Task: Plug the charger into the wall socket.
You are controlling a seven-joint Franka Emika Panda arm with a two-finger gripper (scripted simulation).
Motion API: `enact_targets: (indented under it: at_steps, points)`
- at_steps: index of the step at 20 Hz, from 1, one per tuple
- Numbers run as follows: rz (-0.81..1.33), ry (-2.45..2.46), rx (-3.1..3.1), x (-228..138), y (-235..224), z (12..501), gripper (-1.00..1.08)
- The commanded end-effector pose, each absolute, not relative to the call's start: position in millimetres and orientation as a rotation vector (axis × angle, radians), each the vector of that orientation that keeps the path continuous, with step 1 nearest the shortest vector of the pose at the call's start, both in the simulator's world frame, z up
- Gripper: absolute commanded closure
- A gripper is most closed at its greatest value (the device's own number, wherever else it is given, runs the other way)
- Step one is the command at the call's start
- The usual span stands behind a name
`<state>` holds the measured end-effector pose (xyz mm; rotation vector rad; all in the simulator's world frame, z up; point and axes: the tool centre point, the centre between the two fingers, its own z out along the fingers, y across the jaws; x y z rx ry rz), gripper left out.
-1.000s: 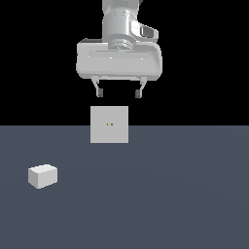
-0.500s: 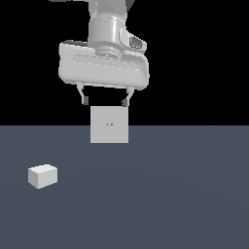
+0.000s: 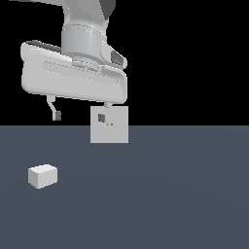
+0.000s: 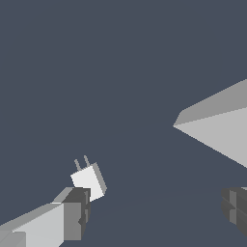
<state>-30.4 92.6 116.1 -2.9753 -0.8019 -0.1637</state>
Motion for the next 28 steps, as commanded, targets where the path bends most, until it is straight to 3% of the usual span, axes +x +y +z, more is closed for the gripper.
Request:
enact_targets:
  at_steps: [1, 14, 28]
  points:
    - [-0.185, -0.919, -2.933, -39, 104, 106, -0.92]
    - [-0.256, -1.326, -2.741, -77, 138, 69, -0.92]
    - [-0.264, -1.386, -2.707, -84, 141, 56, -0.92]
